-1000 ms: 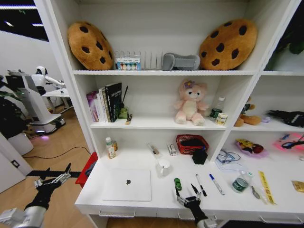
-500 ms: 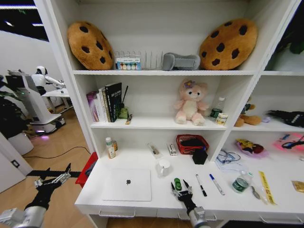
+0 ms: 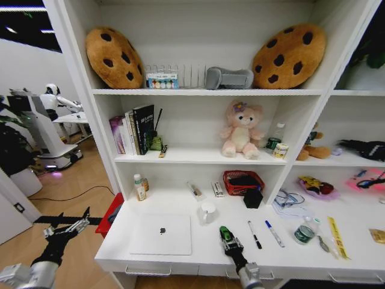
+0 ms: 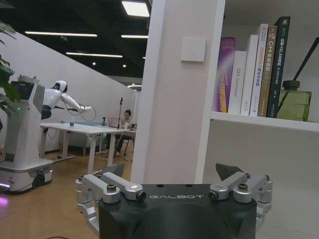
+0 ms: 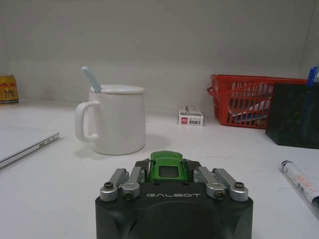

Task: Organize the objects on the table.

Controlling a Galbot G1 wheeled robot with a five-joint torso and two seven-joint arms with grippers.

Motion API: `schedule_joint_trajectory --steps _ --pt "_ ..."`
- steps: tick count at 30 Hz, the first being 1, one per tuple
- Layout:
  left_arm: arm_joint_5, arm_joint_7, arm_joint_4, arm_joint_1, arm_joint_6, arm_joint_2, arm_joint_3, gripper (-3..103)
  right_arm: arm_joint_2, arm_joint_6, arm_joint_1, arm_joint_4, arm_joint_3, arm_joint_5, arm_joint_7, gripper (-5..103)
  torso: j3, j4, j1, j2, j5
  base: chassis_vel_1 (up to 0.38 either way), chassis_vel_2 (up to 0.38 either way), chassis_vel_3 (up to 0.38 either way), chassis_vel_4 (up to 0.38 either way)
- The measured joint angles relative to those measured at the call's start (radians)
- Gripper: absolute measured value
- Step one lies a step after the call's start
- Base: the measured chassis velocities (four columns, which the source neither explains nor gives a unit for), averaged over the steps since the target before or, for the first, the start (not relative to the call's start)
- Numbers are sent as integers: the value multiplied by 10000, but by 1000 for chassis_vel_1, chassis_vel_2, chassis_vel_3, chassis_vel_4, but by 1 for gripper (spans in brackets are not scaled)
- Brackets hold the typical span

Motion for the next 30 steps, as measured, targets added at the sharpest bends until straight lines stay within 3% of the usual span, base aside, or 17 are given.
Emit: schedule_joint_trajectory --steps 8,12,13,15,18,26,28,30 --pt "0 0 0 1 0 0 0 100 -132 -6 -1523 2126 1072 493 279 37 0 -2 -1 0 0 0 0 0 0" --pt "1 0 0 0 0 1 0 100 -645 -38 -2113 3491 1727 1039 253 37 -1 -3 -1 2 -1 0 0 0 0" --pt "0 0 0 2 -1 2 0 100 -1167 -203 -2194 4232 2176 1579 295 37 -1 -3 -1 2 -1 0 0 0 0" --pt "0 -1 0 1 -1 1 0 100 -1423 -294 -2157 4492 2307 1806 339 37 -1 -3 -1 2 -1 0 0 0 0" --pt "1 -1 0 1 -2 2 0 100 -2561 -903 -1374 5243 2557 2694 698 37 0 -1 -1 1 0 0 0 0 0" --pt "1 -1 -1 0 -2 2 0 100 -3593 -1531 151 5333 2863 3673 936 37 0 -3 0 1 1 0 0 0 0" --pt "1 1 -2 0 -3 2 0 100 -4229 -1738 1128 5069 2544 4211 937 37 0 -4 0 1 2 0 0 0 0" --pt "1 3 -2 0 -3 2 0 100 -4438 -1799 1436 4962 2407 4368 939 37 0 -2 0 1 1 0 0 0 0"
